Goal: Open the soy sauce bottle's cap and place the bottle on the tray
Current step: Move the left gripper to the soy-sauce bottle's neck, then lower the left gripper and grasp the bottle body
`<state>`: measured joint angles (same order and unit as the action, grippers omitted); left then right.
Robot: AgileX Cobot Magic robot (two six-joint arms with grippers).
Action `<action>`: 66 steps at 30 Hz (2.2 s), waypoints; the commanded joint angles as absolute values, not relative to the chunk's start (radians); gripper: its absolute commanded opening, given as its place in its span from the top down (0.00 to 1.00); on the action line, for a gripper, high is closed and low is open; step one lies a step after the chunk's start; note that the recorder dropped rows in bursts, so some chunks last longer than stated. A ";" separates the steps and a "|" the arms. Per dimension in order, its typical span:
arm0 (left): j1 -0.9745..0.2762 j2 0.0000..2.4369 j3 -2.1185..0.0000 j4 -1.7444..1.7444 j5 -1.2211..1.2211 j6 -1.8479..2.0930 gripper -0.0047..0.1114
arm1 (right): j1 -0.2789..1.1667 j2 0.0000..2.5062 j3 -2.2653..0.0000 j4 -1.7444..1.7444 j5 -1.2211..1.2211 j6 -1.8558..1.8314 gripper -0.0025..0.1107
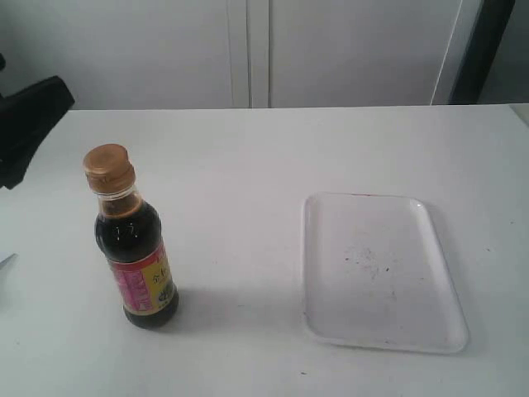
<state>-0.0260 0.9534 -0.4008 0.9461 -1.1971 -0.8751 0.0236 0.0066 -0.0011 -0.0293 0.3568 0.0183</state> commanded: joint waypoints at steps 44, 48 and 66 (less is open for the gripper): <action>-0.261 1.456 -0.409 0.914 -1.153 -0.663 0.06 | 0.029 0.000 0.000 -0.036 0.336 0.022 0.98; -0.261 1.498 -0.409 0.912 -1.154 -0.650 0.06 | 0.029 0.000 0.000 -0.036 0.336 0.022 0.98; -0.261 1.670 -0.409 0.904 -1.221 -0.565 0.08 | 0.029 0.000 0.000 -0.036 0.336 0.022 0.98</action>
<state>-0.2557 1.6570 -0.4074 0.9034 -1.2066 -0.5819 0.0236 0.0066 -0.0011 -0.0293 0.3449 0.0183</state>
